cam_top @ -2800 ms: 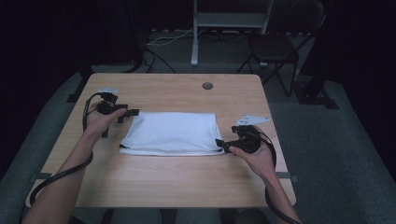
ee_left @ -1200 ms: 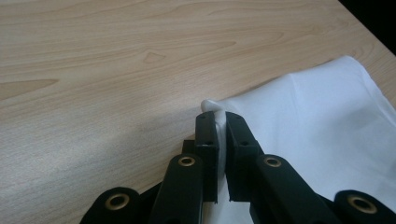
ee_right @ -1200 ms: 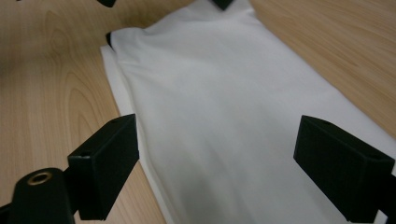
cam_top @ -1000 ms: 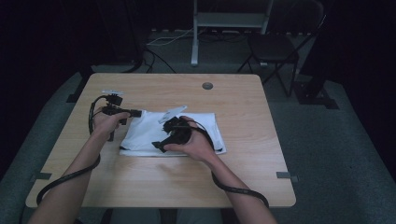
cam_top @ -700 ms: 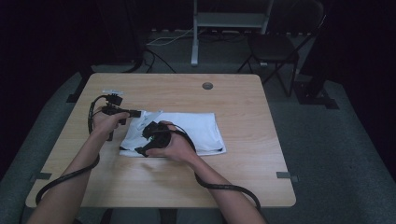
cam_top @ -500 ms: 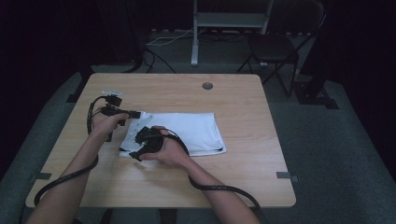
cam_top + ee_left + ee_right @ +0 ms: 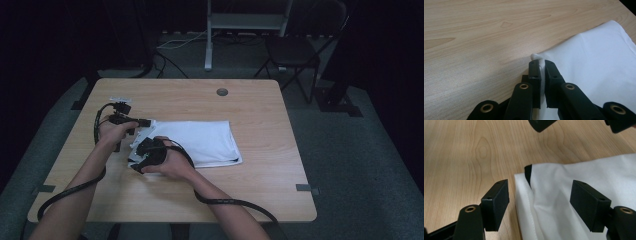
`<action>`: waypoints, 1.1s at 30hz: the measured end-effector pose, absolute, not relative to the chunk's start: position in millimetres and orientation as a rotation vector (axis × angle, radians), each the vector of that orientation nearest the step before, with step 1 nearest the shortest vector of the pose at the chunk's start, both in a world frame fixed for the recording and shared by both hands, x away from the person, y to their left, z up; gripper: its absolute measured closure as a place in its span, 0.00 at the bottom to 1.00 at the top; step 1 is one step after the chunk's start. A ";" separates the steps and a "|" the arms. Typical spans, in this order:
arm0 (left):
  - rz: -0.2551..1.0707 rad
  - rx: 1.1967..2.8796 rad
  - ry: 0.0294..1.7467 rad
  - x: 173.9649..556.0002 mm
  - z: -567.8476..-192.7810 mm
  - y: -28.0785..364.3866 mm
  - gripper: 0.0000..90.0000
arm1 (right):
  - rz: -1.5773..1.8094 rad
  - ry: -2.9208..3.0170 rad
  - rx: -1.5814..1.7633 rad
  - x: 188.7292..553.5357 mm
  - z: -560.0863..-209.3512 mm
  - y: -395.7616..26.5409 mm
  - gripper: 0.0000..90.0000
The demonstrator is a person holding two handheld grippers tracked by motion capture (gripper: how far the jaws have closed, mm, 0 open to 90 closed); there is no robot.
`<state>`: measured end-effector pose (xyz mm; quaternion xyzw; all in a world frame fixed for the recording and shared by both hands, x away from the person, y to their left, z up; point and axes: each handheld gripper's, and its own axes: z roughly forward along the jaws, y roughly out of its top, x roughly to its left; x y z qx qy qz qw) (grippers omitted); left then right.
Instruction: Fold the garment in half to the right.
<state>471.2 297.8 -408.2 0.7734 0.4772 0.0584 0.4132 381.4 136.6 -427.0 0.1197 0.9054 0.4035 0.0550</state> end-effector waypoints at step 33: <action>0.147 1.968 1.182 472.5 -405.9 292.8 0.94 | 1.180 2.649 0.349 376.9 -431.9 144.8 0.86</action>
